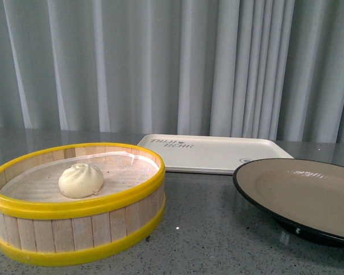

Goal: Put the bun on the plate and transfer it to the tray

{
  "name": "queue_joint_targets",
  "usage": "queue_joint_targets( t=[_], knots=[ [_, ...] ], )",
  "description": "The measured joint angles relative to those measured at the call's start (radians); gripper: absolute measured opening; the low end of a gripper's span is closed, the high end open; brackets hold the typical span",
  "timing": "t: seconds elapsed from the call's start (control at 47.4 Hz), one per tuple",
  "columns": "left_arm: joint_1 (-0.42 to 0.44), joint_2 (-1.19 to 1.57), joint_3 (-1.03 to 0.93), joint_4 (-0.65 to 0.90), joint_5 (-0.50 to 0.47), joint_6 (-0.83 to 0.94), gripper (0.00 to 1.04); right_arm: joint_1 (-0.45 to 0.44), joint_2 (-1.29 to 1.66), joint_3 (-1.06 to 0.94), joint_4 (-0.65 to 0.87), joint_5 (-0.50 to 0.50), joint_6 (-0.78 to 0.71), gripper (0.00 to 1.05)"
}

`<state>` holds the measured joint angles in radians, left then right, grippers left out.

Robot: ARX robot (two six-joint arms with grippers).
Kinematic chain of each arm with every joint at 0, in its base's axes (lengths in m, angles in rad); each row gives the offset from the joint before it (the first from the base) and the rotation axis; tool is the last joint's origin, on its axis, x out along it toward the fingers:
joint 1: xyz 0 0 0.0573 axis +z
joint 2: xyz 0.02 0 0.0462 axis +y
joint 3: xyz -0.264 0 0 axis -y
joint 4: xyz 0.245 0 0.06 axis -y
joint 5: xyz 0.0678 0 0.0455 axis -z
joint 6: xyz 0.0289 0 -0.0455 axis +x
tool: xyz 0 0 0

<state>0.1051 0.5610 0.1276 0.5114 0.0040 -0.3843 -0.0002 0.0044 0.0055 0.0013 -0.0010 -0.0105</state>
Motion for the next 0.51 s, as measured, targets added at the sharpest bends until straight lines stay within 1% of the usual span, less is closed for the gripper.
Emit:
queue_joint_targets(
  t=[0.063,0.148,0.232,0.338,0.443,0.507],
  knots=[
    [0.037,0.126,0.066,0.108,0.061,-0.023,0.98,0.000,0.000,0.000,0.000,0.000,0.000,0.96],
    [0.058,0.242,0.131,0.207,0.132,-0.033,0.98,0.000,0.000,0.000,0.000,0.000,0.000,0.96],
    [0.072,0.388,0.207,0.370,0.243,-0.033,0.98,0.000,0.000,0.000,0.000,0.000,0.000,0.96],
    [0.077,0.494,0.262,0.479,0.315,-0.031,0.98,0.000,0.000,0.000,0.000,0.000,0.000,0.96],
    [0.086,0.661,0.346,0.577,0.477,-0.020,0.98,0.000,0.000,0.000,0.000,0.000,0.000,0.96],
    [0.087,0.735,0.404,0.563,0.550,-0.021,0.98,0.000,0.000,0.000,0.000,0.000,0.000,0.96]
  ],
)
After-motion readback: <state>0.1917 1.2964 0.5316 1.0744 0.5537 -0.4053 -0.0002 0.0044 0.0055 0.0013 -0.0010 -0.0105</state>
